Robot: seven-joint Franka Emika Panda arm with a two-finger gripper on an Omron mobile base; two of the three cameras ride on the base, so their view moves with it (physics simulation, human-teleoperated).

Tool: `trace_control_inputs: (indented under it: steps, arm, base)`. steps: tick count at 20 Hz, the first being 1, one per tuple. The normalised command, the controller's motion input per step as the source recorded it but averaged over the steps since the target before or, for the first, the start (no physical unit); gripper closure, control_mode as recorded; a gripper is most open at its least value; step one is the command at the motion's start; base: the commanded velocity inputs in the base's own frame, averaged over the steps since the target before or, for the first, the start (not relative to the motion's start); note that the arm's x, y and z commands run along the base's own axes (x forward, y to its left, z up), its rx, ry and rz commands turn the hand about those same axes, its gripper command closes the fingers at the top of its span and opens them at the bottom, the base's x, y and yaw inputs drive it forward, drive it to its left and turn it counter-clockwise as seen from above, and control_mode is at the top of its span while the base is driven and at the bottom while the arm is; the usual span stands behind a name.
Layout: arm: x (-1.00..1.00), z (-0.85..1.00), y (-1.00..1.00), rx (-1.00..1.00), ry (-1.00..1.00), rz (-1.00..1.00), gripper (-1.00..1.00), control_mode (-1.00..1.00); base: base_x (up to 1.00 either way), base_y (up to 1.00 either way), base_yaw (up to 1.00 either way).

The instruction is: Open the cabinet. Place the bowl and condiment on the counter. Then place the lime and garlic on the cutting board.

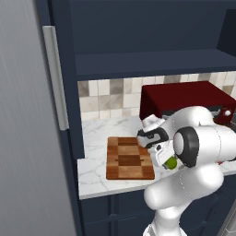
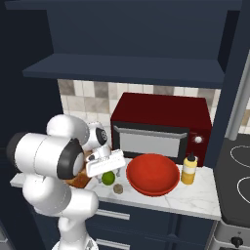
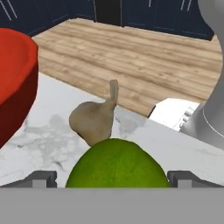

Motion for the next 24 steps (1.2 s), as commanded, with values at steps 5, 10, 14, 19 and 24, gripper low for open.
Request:
trace_control_inputs:
  steps: [5,10,14,19,24]
  arm:
    - [0.03,-0.11,0.0,0.0,0.12,0.0,1.0,-1.0]
    - [-0.01,-0.1,0.0,0.0,0.16,0.0,1.0,-1.0]
    - [-0.17,-0.03,0.0,0.0,0.12,0.0,1.0,-1.0]
    - [-0.32,0.04,0.0,0.03,0.01,0.0,1.0,-1.0]
    - [-0.74,0.19,0.04,0.09,-0.03,0.0,1.0,-1.0]
  base:
    - [0.0,0.0,0.0]
    - [0.0,0.0,0.0]
    - [0.0,0.0,0.0]
    - [0.0,0.0,0.0]
    - [0.0,0.0,0.0]
